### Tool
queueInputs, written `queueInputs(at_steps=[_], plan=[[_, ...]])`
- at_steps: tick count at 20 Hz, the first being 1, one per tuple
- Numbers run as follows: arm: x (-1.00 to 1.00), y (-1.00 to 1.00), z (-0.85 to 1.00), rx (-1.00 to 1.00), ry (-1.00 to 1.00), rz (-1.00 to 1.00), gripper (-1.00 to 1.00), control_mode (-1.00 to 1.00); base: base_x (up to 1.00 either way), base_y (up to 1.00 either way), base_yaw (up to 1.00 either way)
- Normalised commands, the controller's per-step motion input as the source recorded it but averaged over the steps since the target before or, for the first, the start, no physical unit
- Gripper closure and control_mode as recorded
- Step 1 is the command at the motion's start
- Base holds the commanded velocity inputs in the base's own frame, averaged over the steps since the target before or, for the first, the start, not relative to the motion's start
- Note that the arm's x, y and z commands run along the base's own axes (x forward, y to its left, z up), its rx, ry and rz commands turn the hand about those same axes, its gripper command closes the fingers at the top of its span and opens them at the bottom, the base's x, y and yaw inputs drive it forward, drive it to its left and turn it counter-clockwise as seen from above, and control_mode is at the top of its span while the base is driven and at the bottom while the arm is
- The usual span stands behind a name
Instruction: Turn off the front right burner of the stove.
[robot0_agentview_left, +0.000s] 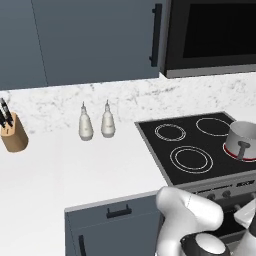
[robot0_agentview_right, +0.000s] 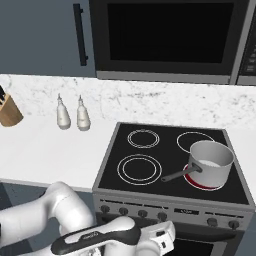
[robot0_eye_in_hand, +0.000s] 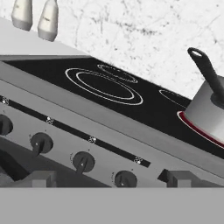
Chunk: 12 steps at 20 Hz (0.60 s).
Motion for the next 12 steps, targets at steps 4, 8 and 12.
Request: queueInputs(at_steps=[4, 8, 12], plan=[[0.12, 0.0, -0.32, -0.14, 0.0, 0.0, -1.0, -1.0, 0.0, 0.0, 0.0], [0.22, 0.03, -0.27, -0.12, 0.0, 0.0, -1.0, -1.0, 0.0, 0.0, 0.0], [0.26, 0.0, -0.12, -0.12, 0.0, -0.03, -1.0, -1.0, 0.0, 0.0, 0.0]])
